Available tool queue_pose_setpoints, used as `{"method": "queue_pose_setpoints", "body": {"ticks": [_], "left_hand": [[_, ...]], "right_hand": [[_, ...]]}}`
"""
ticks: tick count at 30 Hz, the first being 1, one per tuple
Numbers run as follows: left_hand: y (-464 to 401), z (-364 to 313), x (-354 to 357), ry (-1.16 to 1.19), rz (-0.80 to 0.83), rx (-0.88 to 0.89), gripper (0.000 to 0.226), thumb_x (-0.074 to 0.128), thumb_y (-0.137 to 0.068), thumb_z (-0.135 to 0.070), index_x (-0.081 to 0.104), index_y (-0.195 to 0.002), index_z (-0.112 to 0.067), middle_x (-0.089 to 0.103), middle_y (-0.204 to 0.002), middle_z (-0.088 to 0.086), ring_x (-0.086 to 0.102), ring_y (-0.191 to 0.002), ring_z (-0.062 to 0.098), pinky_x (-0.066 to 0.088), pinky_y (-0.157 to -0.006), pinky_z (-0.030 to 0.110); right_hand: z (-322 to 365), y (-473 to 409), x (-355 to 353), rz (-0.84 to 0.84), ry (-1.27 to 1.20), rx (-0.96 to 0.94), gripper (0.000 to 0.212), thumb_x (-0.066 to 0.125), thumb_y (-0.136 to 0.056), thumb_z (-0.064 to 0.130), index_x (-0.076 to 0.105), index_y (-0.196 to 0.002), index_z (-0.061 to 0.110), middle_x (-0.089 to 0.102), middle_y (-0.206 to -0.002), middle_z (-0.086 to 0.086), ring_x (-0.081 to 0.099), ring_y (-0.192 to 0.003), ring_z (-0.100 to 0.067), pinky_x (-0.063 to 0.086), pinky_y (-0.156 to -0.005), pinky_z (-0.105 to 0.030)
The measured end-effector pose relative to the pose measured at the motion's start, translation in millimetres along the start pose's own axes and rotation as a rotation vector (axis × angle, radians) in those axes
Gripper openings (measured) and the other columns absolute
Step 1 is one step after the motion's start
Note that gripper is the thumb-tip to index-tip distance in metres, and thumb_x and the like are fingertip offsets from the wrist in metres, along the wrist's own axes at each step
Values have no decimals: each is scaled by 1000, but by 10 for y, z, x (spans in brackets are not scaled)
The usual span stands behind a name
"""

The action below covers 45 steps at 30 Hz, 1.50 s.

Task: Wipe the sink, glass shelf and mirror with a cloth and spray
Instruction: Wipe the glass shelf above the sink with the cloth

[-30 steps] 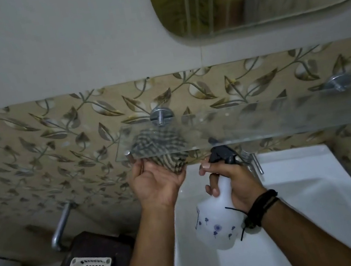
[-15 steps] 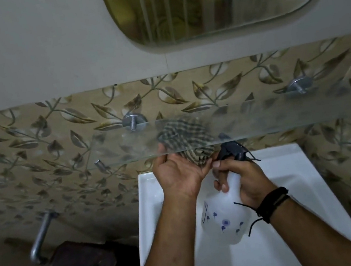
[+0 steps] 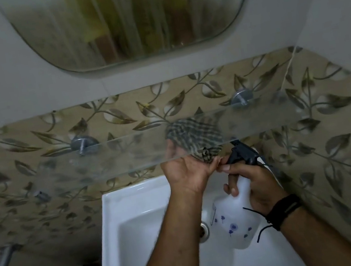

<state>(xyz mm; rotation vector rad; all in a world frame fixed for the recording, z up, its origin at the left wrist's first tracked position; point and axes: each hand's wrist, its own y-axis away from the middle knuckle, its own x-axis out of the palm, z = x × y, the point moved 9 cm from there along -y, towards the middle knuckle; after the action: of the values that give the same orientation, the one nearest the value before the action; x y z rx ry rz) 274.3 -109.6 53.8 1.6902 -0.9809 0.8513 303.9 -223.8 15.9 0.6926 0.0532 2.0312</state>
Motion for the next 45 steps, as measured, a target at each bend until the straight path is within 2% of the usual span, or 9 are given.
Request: {"method": "queue_pose_setpoints", "body": {"ticks": [5, 9, 12, 18, 25, 29, 37, 41, 45], "left_hand": [[-150, 176, 64, -55, 17, -16, 60, 37, -100, -58, 83, -85, -23, 77, -104, 9, 72, -94, 31, 61, -71, 46], [-286, 458, 225, -61, 68, -73, 49, 39, -100, -56, 69, -121, -23, 68, -125, 13, 59, -115, 35, 53, -79, 46], [-415, 670, 319, -105, 97, -115, 56, 39, -99, -56, 53, -145, -27, 61, -138, 11, 57, -121, 35, 51, -80, 47], [-625, 971, 345, -116, 90, -138, 63, 39, -98, -61, 46, -151, -28, 60, -138, 10, 54, -124, 34, 43, -88, 46], [-578, 1415, 631, -98, 139, -243, 53, 52, -91, -53, 67, -128, -17, 67, -133, 12, 56, -128, 35, 48, -100, 54], [-732, 1523, 736, -194, 131, -244, 47, 45, -98, -52, 78, -107, -20, 74, -117, 9, 58, -119, 33, 42, -98, 53], [-680, 1482, 767, -275, 114, -217, 60, 49, -95, -56, 60, -140, -18, 71, -122, 11, 57, -124, 32, 39, -101, 51], [-506, 1242, 532, -145, 47, -155, 49, 52, -96, -50, 77, -113, -12, 73, -119, 16, 62, -116, 37, 46, -97, 52], [-258, 722, 210, -157, -103, -41, 42, 44, -98, -49, 70, -106, -16, 77, -96, 11, 60, -101, 34, 45, -82, 45]], "right_hand": [[117, -46, -340, -64, 13, -7, 41, 79, -73, 16, 69, -105, -8, 46, -41, -14, 42, -38, -25, 44, -65, -41], [244, 2, -497, -108, -28, -21, 8, 65, -90, 4, 66, -94, -2, 44, -41, -12, 40, -36, -23, 40, -62, -41], [274, 56, -669, -162, -27, 13, 11, 64, -89, 3, 66, -80, -2, 43, -39, -13, 40, -38, -21, 39, -64, -39], [429, 166, -1031, -238, 15, -28, 17, 71, -86, 6, 68, -73, -5, 45, -38, -12, 43, -39, -21, 44, -70, -38], [492, 275, -1279, -265, -23, -54, 24, 72, -72, 15, 58, -55, 4, 47, -41, -12, 45, -46, -21, 42, -75, -40], [582, 392, -1414, -327, 13, -64, 40, 72, -83, 9, 60, -45, 10, 46, -44, -13, 43, -49, -25, 45, -76, -38], [543, 543, -1378, -330, 73, -63, 12, 79, -76, 11, 68, -73, 7, 46, -50, -14, 43, -43, -22, 43, -67, -35], [495, 560, -1110, -272, 122, -62, 18, 82, -73, 19, 72, -77, 5, 48, -50, -13, 45, -46, -24, 43, -77, -43], [391, 536, -673, -209, 200, -41, 21, 85, -69, 23, 72, -73, 7, 50, -49, -15, 47, -47, -25, 42, -86, -45]]}}
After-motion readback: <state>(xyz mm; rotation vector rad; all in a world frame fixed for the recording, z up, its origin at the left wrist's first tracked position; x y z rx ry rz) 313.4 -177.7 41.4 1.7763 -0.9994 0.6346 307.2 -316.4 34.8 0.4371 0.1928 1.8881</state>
